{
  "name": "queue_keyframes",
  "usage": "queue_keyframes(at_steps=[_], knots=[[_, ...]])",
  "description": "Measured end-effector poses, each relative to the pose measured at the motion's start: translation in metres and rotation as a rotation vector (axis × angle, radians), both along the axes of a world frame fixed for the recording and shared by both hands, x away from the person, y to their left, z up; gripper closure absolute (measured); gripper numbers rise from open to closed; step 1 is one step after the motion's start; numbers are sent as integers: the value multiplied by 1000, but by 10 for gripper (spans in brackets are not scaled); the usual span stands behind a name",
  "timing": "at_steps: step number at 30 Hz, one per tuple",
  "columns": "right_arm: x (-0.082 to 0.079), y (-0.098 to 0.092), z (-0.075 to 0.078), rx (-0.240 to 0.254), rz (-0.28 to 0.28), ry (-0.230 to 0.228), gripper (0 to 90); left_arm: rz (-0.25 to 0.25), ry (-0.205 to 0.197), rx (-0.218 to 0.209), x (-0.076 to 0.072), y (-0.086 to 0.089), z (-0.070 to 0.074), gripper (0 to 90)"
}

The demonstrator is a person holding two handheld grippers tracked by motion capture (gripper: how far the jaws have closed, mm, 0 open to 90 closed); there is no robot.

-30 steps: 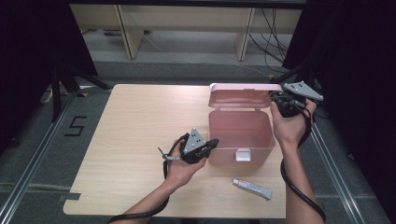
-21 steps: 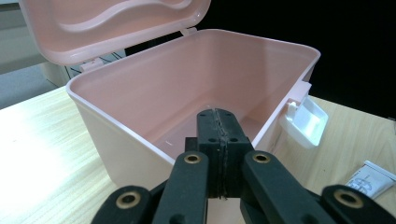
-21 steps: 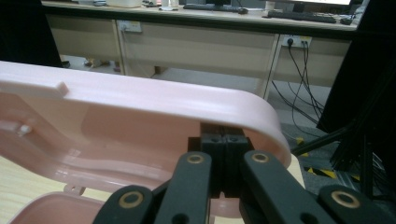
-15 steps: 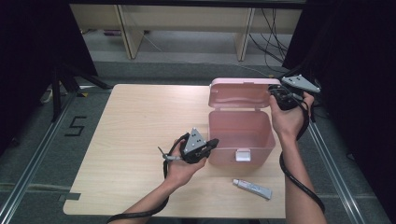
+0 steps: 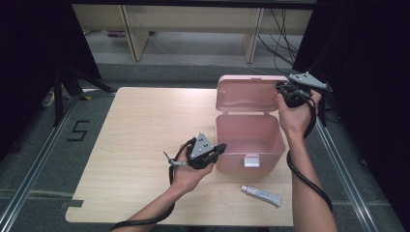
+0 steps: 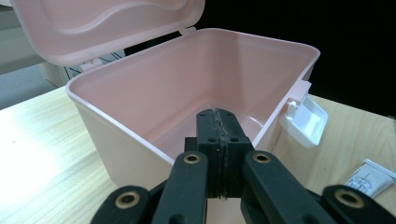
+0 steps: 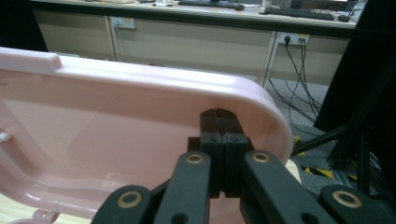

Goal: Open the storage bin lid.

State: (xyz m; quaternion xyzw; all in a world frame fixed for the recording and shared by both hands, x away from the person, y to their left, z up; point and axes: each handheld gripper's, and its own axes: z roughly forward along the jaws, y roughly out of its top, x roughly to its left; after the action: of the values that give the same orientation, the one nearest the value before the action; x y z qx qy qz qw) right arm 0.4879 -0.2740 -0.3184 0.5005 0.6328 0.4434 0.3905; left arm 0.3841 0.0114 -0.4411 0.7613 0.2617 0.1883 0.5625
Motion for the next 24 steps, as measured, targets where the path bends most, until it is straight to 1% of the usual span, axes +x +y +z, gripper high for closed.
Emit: queue_keyframes(at_steps=[2, 3, 5, 6, 7, 8, 9, 10, 11, 12, 13, 14, 15, 16, 17, 18, 20, 21, 22, 23, 24], knots=[[1, 0, -2, 1, 1, -5, 900, -1, 1, -2, 0, 0, 0, 889], [1, 1, -2, 18, -4, 3, 900, -1, 0, -1, 0, 0, 0, 889], [1, 1, -5, 17, -9, 0, 900, -1, 0, -1, 0, 0, 0, 889], [1, 0, -6, 19, -8, 10, 900, -1, 1, -2, 0, 0, 0, 888], [1, 0, -6, 19, -8, 10, 900, -1, 1, -2, 0, 0, 0, 888], [1, -1, -7, 9, -9, 10, 900, 0, 1, -2, 0, 0, 0, 888], [1, 0, -7, 21, -13, 13, 900, -1, 1, -3, 0, 0, 0, 888], [2, -1, -8, 15, -11, 11, 900, -1, 0, -2, 0, 0, 0, 888], [4, -2, -8, 3, -11, -4, 900, -1, 0, -1, 0, 0, 0, 888], [5, -2, -8, 1, -14, -1, 900, 0, 0, -1, 0, 0, 0, 888], [7, -1, -9, 9, -17, 11, 900, 0, 0, 0, 0, 0, 0, 889], [7, -1, -9, 9, -17, 11, 900, 1, -1, 1, 0, 0, 0, 889], [8, 1, -9, 19, -29, 17, 900, 0, -1, 1, 0, 0, 0, 889], [11, 0, -10, 6, -23, 20, 900, -1, -1, 1, 0, 0, 0, 889], [13, 1, -11, 17, -27, 20, 900, -2, 0, -1, 0, 0, 0, 888], [17, 1, -13, 5, -26, 24, 900, -3, 0, 0, 0, 0, 0, 888], [19, 1, -14, -4, -31, 32, 900, -3, 0, 1, 0, 0, 0, 888], [22, 4, -16, 15, -43, 53, 900, -3, 0, 1, 0, 0, 0, 888], [22, 4, -16, 15, -43, 53, 900, -4, 0, 2, 0, 0, 0, 888], [25, 3, -17, -5, -34, 53, 900, -4, 0, 2, 0, 0, 0, 888], [28, 4, -20, -9, -32, 64, 900, -4, -1, 1, 0, 0, 0, 888]])
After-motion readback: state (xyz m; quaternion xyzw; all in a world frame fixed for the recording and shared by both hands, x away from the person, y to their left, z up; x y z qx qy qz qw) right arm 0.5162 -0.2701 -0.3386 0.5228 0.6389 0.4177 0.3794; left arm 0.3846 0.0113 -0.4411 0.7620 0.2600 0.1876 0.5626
